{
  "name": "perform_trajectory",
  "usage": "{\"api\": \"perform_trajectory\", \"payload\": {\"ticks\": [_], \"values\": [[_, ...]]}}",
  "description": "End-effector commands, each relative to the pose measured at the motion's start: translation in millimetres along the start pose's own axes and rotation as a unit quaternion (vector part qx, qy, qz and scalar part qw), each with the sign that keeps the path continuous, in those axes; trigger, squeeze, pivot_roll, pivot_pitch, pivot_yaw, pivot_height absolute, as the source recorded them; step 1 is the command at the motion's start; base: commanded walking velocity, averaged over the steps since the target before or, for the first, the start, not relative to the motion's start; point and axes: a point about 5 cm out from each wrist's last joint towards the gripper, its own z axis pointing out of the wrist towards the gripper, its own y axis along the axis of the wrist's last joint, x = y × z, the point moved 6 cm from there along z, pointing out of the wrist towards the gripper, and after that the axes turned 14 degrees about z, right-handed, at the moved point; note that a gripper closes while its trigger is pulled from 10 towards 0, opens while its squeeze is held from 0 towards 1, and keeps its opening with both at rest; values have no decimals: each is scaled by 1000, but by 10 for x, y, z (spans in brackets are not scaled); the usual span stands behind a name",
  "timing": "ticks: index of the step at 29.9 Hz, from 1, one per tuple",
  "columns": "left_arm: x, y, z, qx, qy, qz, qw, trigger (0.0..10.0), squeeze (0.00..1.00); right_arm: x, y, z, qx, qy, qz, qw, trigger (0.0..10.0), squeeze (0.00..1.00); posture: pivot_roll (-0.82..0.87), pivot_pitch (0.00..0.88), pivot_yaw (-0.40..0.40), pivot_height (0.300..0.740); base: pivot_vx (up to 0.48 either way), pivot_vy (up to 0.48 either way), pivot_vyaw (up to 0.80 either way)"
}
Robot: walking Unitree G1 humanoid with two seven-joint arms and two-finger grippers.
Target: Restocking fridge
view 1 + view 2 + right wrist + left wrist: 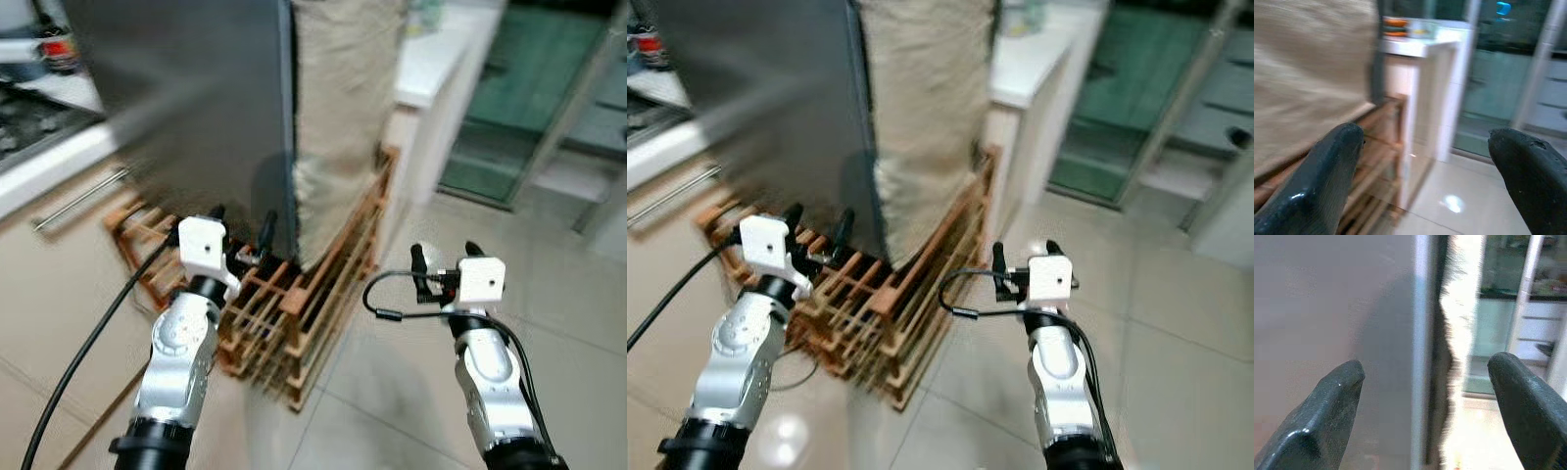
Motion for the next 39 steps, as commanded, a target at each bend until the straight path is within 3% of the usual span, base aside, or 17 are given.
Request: {"api": "perform_trajectory", "payload": {"ticks": [1,6,12,15,20,26,33,39], "values": [[61,-56,4,16,11,3,1000,10000,0,-12,9,7,2,-4,2,1000,10000,0,-84,0,38,740,0,0,-781],[190,-38,3,20,40,4,999,10000,0,-8,14,-4,2,1,-3,1000,10000,0,-86,0,37,740,0,0,-235],[164,102,84,4,36,2,999,10000,0,-9,19,3,3,1,-3,1000,10000,0,-89,0,35,740,0,0,0],[-14,325,242,-23,-3,-13,1000,10000,0,-7,0,1,8,2,0,1000,10000,0,-88,0,31,740,0,0,0],[-183,513,428,-42,-29,-15,999,10000,0,3,-30,2,14,3,4,1000,10000,0,-91,0,31,740,0,0,0],[-236,681,547,-54,-41,-36,997,10000,0,-15,-81,-28,25,4,8,1000,10000,0,-104,0,33,740,0,0,0],[-422,660,553,-41,-72,-38,996,10000,0,8,-134,-45,37,12,12,999,10000,0,-101,0,34,740,0,0,0],[-534,558,597,-24,-79,-28,996,10000,0,191,-119,-36,36,55,39,997,10000,0,-110,0,41,740,0,0,0]]}}
